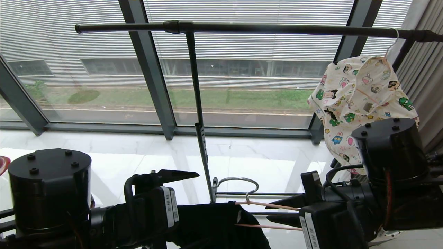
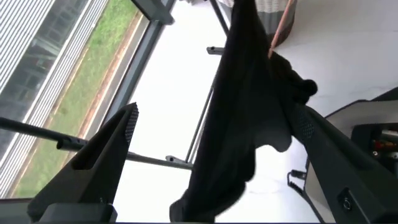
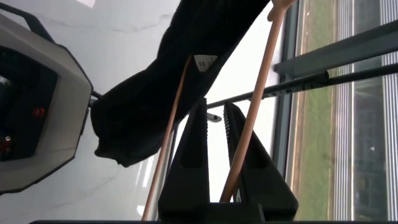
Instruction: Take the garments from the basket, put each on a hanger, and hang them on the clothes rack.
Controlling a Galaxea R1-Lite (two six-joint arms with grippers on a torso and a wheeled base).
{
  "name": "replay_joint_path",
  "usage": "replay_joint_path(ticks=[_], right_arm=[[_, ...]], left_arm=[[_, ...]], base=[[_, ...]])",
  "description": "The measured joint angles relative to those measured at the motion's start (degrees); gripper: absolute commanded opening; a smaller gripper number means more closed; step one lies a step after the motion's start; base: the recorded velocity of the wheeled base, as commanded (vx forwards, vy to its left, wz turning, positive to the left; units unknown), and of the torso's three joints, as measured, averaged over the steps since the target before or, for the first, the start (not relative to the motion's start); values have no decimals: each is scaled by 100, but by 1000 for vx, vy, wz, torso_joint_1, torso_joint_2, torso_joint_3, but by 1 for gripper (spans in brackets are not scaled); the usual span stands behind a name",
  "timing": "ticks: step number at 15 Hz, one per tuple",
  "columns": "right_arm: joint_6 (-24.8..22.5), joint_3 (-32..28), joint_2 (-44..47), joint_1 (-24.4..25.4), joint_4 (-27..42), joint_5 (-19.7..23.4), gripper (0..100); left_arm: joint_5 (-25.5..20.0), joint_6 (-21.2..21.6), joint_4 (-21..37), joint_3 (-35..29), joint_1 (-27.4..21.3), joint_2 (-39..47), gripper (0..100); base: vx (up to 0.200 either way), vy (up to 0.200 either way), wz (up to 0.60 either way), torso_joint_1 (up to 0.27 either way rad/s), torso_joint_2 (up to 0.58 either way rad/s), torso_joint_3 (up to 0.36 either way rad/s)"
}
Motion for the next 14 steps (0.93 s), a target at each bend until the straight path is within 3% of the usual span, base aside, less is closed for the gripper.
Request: replay_joint_path(ticks=[4,5,10,11,14], right_arm=[[10,2,-41,221,-77,-2,0],[35,5,-44,256,-107,-2,0],[128,5,-50,300,-145,0,0],[133,7,-52,301,-148,-2,100],[133,22,-68,297,-162,-22,100]], left_arm=[[-169,-2,-2,-44,-185,207,100],[-169,0,-2,-55,-199,246,0],[-134,9,-2,-57,-210,323,0],[-130,11,4,-55,-216,329,0],[-40,9,6,-49,-212,345,0]], base=[[0,0,0,0,0,0],[0,0,0,0,0,0],[0,0,0,0,0,0],[0,0,0,0,0,0],[0,0,0,0,0,0]])
